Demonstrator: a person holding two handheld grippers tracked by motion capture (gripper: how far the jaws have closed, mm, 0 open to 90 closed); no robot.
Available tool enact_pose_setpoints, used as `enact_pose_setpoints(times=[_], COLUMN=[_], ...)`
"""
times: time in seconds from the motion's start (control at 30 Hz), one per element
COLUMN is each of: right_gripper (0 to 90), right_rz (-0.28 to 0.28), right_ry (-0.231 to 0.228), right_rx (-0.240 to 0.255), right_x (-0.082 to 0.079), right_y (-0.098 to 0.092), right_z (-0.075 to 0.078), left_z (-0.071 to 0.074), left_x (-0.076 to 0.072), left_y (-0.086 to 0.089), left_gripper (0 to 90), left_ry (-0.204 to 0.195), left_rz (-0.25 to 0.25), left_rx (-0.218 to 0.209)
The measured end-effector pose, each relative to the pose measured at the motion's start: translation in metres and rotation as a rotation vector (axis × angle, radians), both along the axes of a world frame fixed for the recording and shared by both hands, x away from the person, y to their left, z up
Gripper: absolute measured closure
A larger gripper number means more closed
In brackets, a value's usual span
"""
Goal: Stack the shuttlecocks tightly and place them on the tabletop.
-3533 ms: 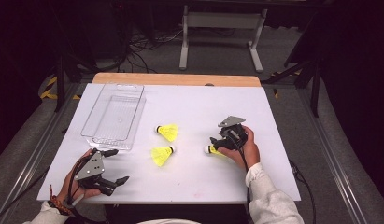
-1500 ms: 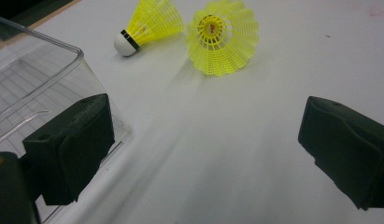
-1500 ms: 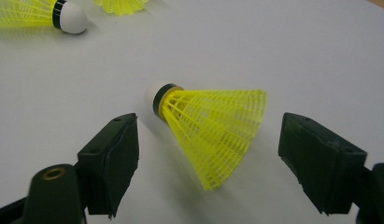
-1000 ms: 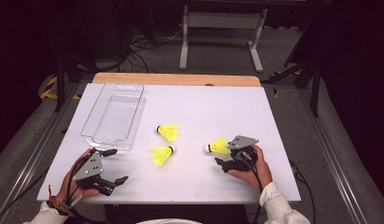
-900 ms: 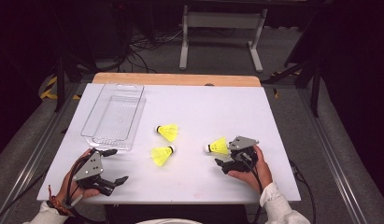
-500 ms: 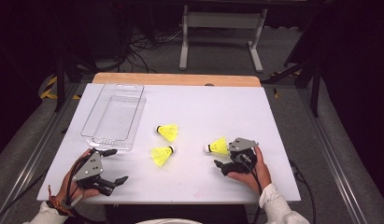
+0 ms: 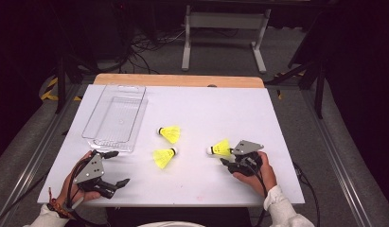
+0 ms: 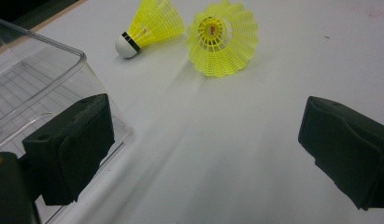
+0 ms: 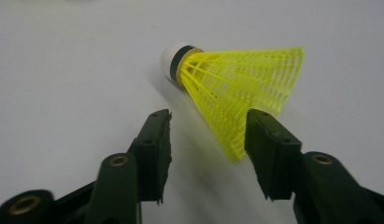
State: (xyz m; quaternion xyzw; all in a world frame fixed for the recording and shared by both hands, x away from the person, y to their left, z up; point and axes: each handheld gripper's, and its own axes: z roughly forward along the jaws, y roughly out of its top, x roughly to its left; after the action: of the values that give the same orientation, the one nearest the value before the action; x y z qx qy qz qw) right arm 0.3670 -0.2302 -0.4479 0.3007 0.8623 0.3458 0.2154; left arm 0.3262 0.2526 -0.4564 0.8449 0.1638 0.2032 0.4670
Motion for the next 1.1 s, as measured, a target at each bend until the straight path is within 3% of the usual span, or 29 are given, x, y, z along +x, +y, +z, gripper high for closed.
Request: enact_pose_setpoints(times=[0.13,0.5,0.8,1.1], right_gripper=[66.5,88.7,90.0,90.0], right_rz=[0.009,0.037,0.063,0.054], right_ry=[-0.001,-0.025,-0.054,-0.089], right_rx=[-0.014,-0.044,-0.056,-0.042], right_x=[-0.001,-0.003,-0.005,-0.007], right_y=[0.0,0.0,0.001,0.0], right_z=[0.0,0.002,0.004,0.01], left_z=[0.0,0.0,0.0,0.0], left_x=[0.0,0.0,0.0,0.0], left_y=[0.0,-0.001,-0.001,0.0], left_gripper=[4.6,4.6,4.6,4.6], left_ry=[0.0,0.001,0.001,-0.001], left_rz=[0.0,0.001,0.002,0.002], left_rx=[0.0,0.002,0.002,-0.001])
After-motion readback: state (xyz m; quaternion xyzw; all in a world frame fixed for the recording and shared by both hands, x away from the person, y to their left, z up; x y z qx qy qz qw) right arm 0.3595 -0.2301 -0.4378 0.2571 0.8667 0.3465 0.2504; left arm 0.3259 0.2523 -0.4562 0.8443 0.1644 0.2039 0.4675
